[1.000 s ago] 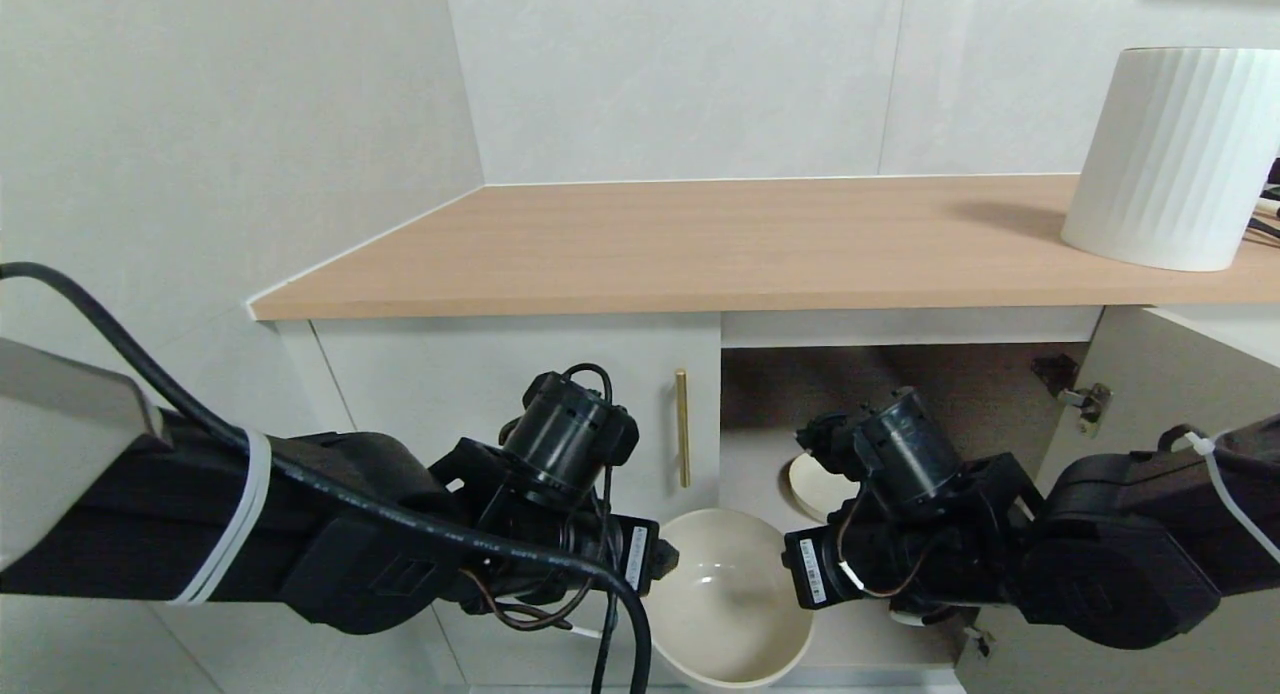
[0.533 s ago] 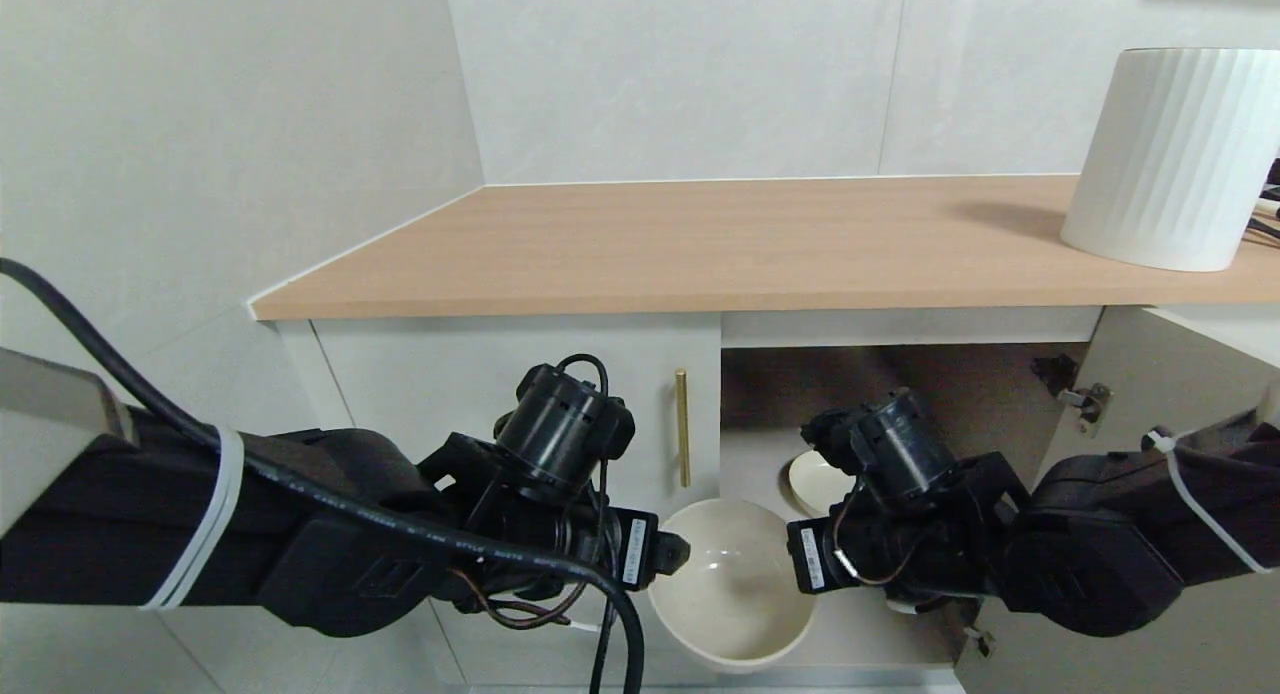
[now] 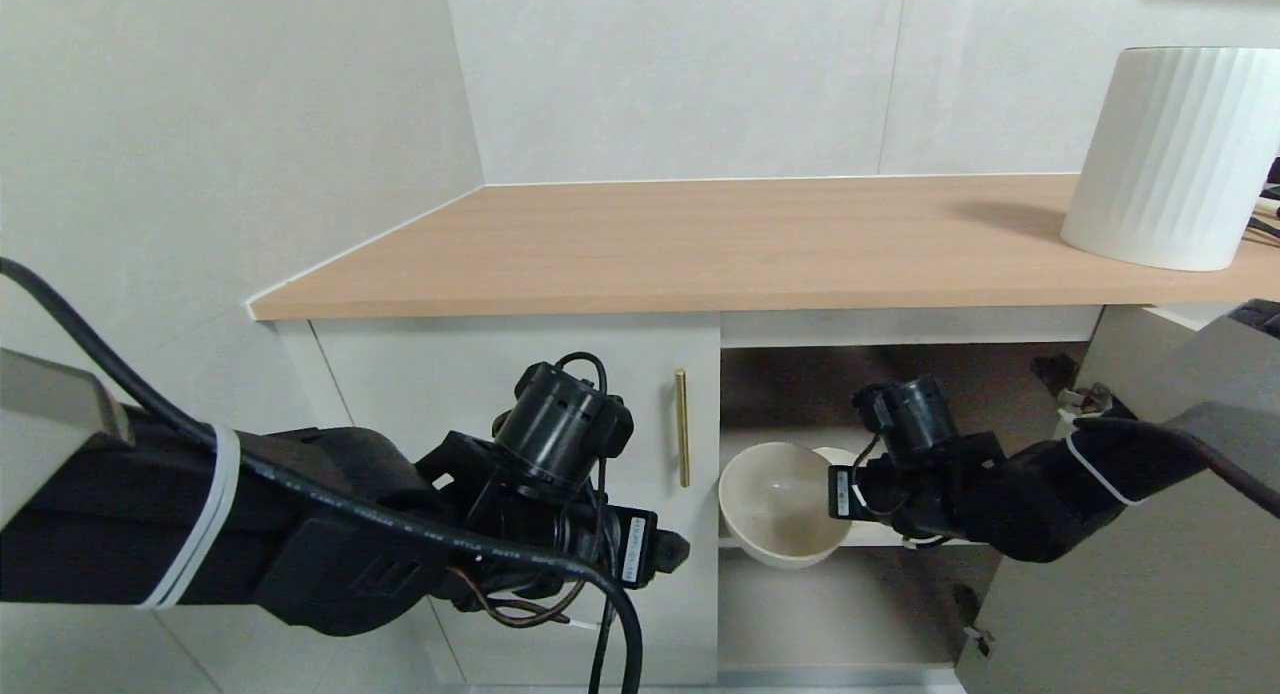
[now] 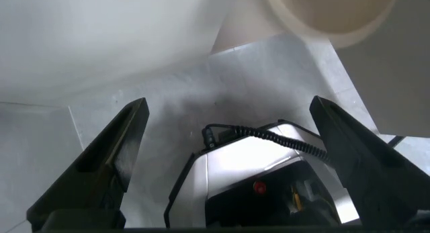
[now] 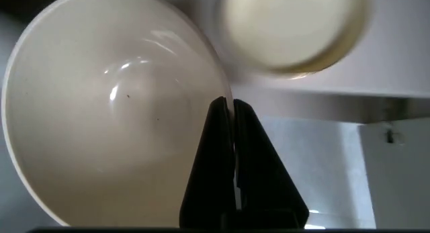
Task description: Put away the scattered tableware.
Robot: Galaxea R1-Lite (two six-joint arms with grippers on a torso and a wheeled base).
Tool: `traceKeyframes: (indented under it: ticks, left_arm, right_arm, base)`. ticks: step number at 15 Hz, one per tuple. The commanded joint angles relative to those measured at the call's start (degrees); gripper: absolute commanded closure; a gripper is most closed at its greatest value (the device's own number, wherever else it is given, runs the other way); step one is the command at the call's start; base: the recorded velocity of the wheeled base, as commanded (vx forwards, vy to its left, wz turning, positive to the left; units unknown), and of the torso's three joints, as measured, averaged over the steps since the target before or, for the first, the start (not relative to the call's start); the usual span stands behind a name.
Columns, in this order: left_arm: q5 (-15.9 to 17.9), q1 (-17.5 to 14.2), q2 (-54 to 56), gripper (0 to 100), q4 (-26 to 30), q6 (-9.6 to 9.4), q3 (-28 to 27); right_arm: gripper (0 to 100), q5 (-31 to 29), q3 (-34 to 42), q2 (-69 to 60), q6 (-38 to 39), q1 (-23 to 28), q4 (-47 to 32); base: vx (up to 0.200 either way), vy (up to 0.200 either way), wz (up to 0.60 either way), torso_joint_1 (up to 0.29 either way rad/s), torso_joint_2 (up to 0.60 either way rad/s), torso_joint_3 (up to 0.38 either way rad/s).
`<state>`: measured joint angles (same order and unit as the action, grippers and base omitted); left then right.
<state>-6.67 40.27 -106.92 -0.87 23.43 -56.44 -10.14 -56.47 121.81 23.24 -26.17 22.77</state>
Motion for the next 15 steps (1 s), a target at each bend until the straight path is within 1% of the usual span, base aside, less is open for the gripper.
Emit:
traceKeyframes:
  ticks: [1, 4, 7, 12, 15]
  left_arm:
    - [-0.01, -0.01, -0.04, 0, -0.01, 0.04, 0.02]
    - [-0.01, -0.01, 0.05, 0, -0.01, 0.04, 0.02]
    - [-0.1, -0.01, 0.05, 0, -0.01, 0.04, 0.02]
    - [-0.1, -0.01, 0.05, 0, -0.01, 0.04, -0.07]
    - [-0.1, -0.01, 0.05, 0, -0.01, 0.04, -0.07]
  right_arm:
    - [100, -0.49, -2.42, 3.35, 0.85, 2.79, 0.17]
    - [100, -2.69, -5.85, 6.16, 2.6, 5.69, 0.26]
    - [100, -6.64, -9.89, 9.24, 5.15, 7.45, 0.17]
    - [100, -8.75, -14.02, 12.75, 6.12, 10.53, 0.08]
    - [100, -8.93, -15.25, 14.07, 6.12, 11.06, -0.01]
  base:
    - [0.0, 0.0, 0.0, 0.0, 0.0, 0.0]
    - [0.0, 0.0, 0.0, 0.0, 0.0, 0.0]
    - [0.0, 0.0, 0.0, 0.0, 0.0, 0.0]
    - [0.0, 0.0, 0.0, 0.0, 0.0, 0.0]
    - [0.0, 0.0, 0.0, 0.0, 0.0, 0.0]
